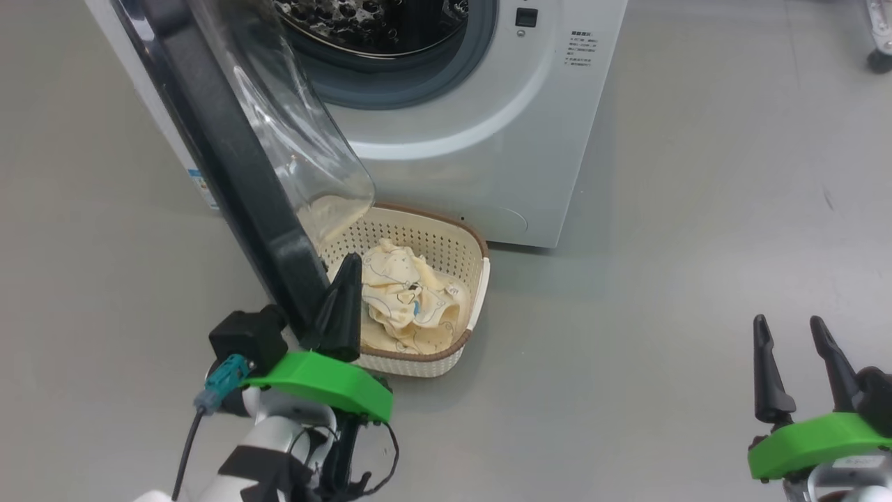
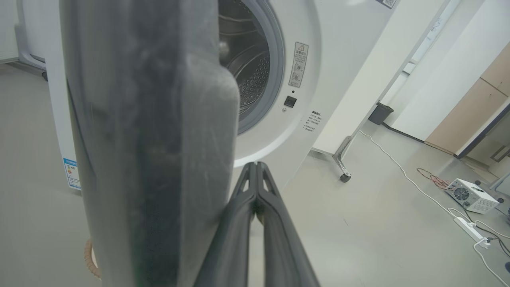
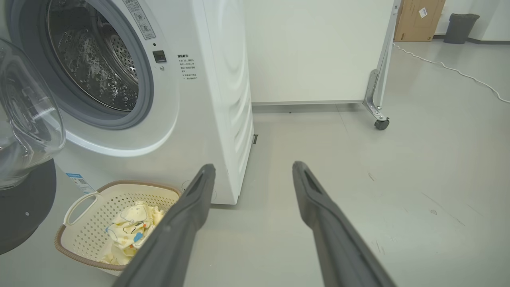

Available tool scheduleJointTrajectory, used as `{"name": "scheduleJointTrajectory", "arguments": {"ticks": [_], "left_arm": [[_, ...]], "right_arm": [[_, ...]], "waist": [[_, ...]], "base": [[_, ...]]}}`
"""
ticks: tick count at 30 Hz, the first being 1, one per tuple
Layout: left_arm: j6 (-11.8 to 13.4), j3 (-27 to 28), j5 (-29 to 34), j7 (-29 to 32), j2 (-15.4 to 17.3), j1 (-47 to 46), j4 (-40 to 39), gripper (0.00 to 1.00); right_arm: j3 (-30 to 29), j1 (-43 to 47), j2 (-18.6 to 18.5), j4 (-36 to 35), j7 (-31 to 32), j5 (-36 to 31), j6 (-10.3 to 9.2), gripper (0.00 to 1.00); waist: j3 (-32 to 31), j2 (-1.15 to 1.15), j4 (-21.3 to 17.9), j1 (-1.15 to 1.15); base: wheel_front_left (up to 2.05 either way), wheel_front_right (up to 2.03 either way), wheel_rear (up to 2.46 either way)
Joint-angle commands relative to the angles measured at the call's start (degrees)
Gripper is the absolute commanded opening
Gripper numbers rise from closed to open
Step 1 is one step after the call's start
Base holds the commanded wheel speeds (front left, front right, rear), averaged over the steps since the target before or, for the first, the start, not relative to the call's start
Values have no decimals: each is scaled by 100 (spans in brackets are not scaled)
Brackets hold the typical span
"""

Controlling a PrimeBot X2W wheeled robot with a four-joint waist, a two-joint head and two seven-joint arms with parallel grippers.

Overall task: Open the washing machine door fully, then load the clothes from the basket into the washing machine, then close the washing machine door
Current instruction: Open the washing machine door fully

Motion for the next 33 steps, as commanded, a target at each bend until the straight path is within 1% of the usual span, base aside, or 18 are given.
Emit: {"name": "scheduleJointTrajectory", "arguments": {"ticks": [1, 9, 15, 17, 20, 33], "left_arm": [[79, 296, 41, -56, 192, -86, -238, 0], [397, 368, 265, -104, 478, 258, -654, 0], [572, 423, 415, -130, 713, 512, -959, 0], [683, 487, 463, -141, 823, 660, -1100, 0], [782, 600, 443, -146, 918, 809, -1201, 0], [1006, 1188, 211, -207, 1223, 1074, -1173, 0]], "right_arm": [[104, -223, -70, -185, 9, -39, 1, 100], [28, -269, -70, -200, 79, -131, 1, 100], [59, -271, -70, -241, 145, -166, 1, 100], [62, -268, -70, -253, 168, -181, 1, 100], [65, -272, -70, -270, 194, -189, 1, 100], [113, -237, -70, -362, 292, -164, 1, 100]], "waist": [[5, 0, 31, 0], [-6, 0, 217, 0], [-19, 0, 370, 0], [-21, 0, 441, 0], [-29, 0, 493, 0], [-84, 0, 582, 0]], "base": [[0, 0, 0], [0, 0, 0], [0, 0, 0], [0, 0, 0], [0, 0, 0], [0, 0, 0]]}}
